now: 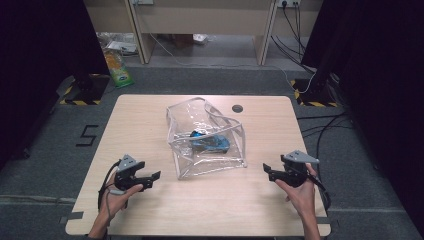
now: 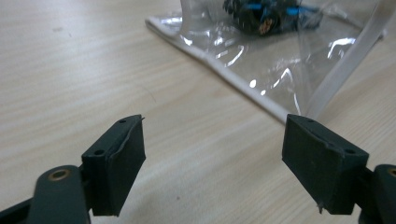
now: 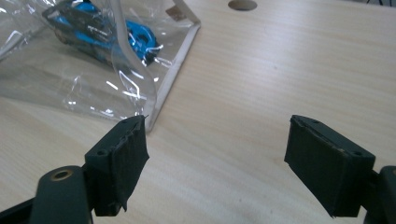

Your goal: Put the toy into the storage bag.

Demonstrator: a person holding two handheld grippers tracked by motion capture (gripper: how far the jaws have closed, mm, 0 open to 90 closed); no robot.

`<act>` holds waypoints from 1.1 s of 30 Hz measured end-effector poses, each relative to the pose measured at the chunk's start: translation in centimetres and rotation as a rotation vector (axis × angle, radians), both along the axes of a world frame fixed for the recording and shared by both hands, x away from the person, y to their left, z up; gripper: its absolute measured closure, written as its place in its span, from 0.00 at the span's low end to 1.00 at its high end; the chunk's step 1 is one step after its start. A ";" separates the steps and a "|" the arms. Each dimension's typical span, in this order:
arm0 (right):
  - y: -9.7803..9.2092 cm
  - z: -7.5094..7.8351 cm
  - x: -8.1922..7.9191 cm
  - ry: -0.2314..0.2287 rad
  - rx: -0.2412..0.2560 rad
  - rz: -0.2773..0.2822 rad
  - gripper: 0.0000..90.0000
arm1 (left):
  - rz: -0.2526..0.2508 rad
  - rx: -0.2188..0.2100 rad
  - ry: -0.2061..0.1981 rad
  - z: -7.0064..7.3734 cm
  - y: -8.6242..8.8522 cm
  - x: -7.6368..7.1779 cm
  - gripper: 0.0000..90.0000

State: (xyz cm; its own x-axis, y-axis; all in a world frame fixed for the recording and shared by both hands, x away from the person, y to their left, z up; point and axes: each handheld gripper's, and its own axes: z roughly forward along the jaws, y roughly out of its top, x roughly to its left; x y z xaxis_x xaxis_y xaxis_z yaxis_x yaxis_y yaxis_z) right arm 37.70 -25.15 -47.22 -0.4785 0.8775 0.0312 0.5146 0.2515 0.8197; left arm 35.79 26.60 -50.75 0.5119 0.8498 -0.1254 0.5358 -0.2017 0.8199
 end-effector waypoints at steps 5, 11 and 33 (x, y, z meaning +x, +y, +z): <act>-0.1 -1.1 -0.6 0.030 -0.019 0.008 0.23 | -0.012 0.050 0.025 -1.0 -0.6 -0.1 0.23; -0.1 -2.7 -1.6 0.056 -0.051 0.027 0.23 | -0.036 0.124 0.035 -1.6 -1.5 -0.2 0.22; -0.4 -4.5 -3.2 0.122 -0.113 0.036 0.13 | -0.042 0.150 0.049 -1.7 -1.9 -0.4 0.17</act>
State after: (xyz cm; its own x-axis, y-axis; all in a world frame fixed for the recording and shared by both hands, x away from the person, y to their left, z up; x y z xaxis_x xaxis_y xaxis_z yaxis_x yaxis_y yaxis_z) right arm 34.46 -25.53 -51.68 -0.5088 0.8608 -0.0073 0.5973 0.3592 0.7171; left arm 35.42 24.75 -52.48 0.5437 0.8389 -0.0243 0.5632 -0.3432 0.7517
